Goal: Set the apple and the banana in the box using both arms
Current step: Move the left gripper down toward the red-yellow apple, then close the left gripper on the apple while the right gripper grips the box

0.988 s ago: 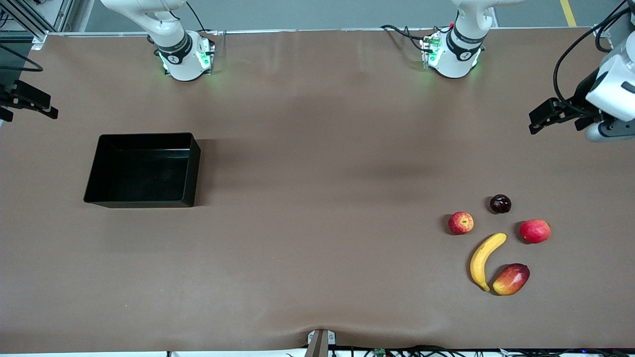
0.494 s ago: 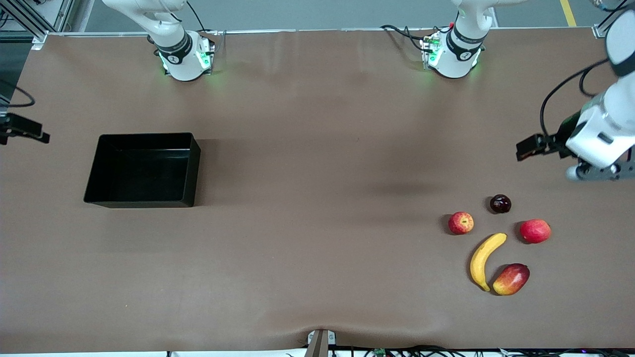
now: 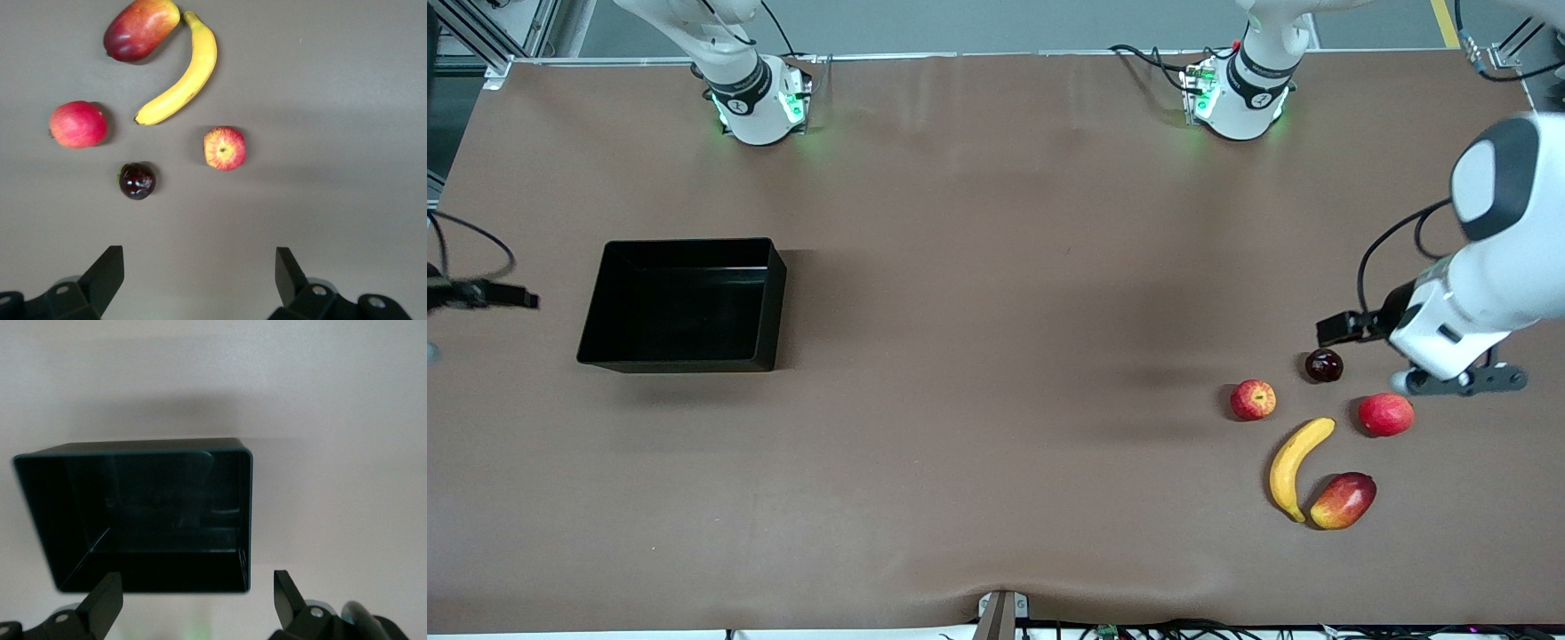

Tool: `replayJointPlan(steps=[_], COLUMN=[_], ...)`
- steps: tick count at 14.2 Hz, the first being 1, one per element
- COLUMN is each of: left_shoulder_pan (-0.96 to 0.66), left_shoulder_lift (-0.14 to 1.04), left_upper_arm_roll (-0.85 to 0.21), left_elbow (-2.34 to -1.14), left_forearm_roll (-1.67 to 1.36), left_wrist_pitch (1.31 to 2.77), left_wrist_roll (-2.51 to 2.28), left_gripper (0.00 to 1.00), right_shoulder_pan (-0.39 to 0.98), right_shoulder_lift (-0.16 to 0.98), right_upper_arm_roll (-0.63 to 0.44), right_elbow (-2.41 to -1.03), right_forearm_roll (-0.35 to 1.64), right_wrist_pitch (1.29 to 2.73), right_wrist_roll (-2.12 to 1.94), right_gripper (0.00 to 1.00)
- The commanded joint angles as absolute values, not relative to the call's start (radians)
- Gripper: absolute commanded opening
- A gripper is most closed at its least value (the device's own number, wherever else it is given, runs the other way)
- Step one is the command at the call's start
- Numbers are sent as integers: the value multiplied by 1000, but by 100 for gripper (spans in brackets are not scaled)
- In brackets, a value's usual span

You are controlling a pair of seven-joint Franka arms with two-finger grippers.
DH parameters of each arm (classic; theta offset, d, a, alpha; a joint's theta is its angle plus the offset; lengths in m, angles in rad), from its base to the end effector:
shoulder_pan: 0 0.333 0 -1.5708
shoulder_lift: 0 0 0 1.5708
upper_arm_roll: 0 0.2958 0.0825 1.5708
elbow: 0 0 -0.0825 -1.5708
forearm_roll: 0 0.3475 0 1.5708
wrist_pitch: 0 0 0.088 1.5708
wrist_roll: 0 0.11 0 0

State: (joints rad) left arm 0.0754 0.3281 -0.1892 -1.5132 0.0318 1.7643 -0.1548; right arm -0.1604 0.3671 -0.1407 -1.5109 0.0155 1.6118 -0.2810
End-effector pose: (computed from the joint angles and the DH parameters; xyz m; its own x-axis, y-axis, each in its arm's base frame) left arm 0.6067 -0.0526 0.4596 0.9964 0.0406 -0.0748 0.0421 -0.9989 0.0186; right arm 0.5717 -0.1651 0.4255 0.9657 -0.0145 -0.2592 -0.0251 -0.9990 -0.0378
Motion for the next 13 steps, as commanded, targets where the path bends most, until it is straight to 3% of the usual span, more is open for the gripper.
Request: replayJointPlan(steps=[1,4,11,13], left_shoulder_pan=[69,60,67,71], left_shoulder_lift=[377,409,488,500], left_upper_arm_roll=[-193,-193,-192,-192], left_elbow=[-1537,-1624,-1747,-1775], left_forearm_roll=[46,46,61,122], left_wrist_pitch=[1839,1977,2207,2250], left_wrist_roll=[-156,-141,76,78], left_gripper=[100,100,100,100], right_shoulder_pan=[-211,-250,-276,-294], right_shoulder_lift=[422,423,414,416], right_upper_arm_roll=[-127,-127,-126,-124], right_elbow=[-1549,-1662,-1851,-1880], right_forearm_roll=[18,18,21,28], right_wrist_pitch=[1692,1828,1986,2012], right_wrist_roll=[-345,-466,-471,-482], right_gripper=[100,100,100,80])
